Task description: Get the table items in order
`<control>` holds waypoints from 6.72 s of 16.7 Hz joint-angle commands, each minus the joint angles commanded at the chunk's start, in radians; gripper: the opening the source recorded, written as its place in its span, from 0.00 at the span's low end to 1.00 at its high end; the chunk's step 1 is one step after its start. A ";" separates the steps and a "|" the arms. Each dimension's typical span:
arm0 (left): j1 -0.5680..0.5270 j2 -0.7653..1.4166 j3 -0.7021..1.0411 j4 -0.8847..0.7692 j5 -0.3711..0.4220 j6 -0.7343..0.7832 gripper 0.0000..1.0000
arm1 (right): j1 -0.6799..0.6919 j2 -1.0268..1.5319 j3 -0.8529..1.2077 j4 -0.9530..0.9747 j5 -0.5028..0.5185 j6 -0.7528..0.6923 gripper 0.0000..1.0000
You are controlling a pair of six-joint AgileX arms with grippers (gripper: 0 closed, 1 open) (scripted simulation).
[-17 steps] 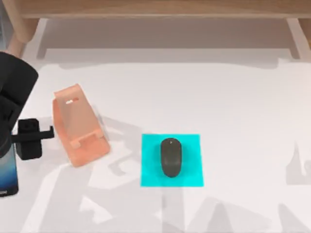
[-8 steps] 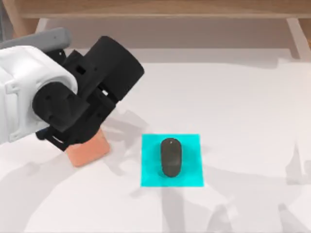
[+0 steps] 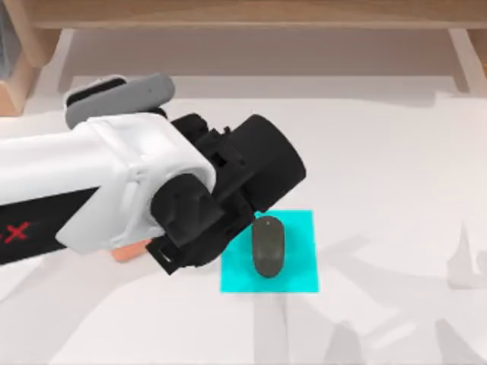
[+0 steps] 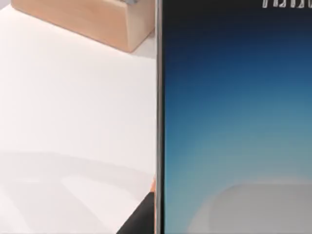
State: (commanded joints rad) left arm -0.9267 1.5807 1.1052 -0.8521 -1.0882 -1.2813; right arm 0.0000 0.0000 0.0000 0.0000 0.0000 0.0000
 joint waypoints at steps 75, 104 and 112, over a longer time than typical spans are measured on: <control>0.160 -0.319 -0.359 0.359 0.166 0.328 1.00 | 0.000 0.000 0.000 0.000 0.000 0.000 1.00; 0.927 -1.581 -1.105 0.852 1.088 1.281 1.00 | -0.020 0.058 0.013 0.054 -0.026 -0.005 1.00; 0.927 -1.581 -1.105 0.852 1.088 1.281 1.00 | -0.226 0.620 0.092 0.476 -0.180 -0.028 1.00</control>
State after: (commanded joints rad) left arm -0.0001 0.0000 0.0000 0.0000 -0.0001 0.0000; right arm -0.2258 0.6198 0.0924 0.4760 -0.1800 -0.0285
